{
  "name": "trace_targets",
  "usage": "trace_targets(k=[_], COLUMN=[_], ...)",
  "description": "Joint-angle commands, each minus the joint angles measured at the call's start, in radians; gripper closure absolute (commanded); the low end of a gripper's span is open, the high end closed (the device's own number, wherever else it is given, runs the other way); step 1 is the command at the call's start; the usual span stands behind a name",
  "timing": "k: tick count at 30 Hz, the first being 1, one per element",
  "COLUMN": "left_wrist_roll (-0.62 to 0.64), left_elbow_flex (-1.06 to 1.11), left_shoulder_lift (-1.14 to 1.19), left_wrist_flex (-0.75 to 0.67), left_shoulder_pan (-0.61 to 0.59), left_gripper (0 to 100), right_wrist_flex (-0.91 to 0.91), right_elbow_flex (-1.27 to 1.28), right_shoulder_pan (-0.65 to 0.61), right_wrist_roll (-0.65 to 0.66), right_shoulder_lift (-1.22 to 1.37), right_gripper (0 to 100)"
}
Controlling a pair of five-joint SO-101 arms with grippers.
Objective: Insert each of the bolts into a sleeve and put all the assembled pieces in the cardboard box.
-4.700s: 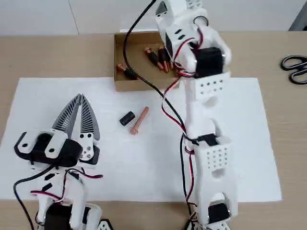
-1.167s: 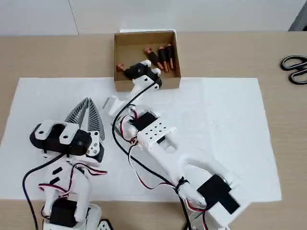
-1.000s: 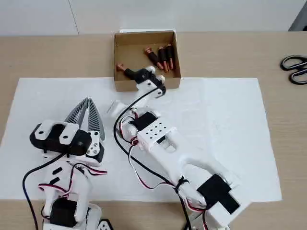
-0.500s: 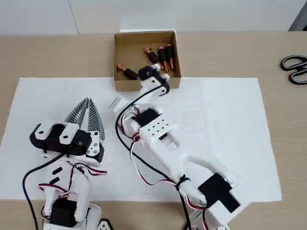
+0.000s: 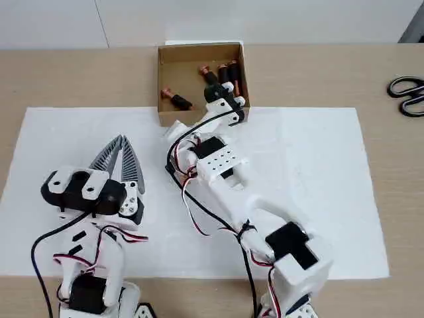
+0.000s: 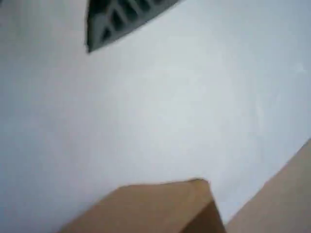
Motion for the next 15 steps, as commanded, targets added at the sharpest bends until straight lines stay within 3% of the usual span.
trace_targets(k=[1,15], left_wrist_roll=[0.003,0.003], left_elbow_flex=[-0.01,-0.01], left_shoulder_lift=[-0.006,-0.006], left_wrist_flex=[-0.017,-0.017], left_shoulder_pan=[-0.005,-0.005], left_gripper=[99,99], right_wrist_flex=[-0.007,0.088], right_elbow_flex=[-0.043,-0.046], right_shoulder_pan=[0.005,-0.008], right_wrist_roll=[-0.008,-0.011], right_shoulder_lift=[-0.002,-0.01], right_gripper=[82.3,82.3])
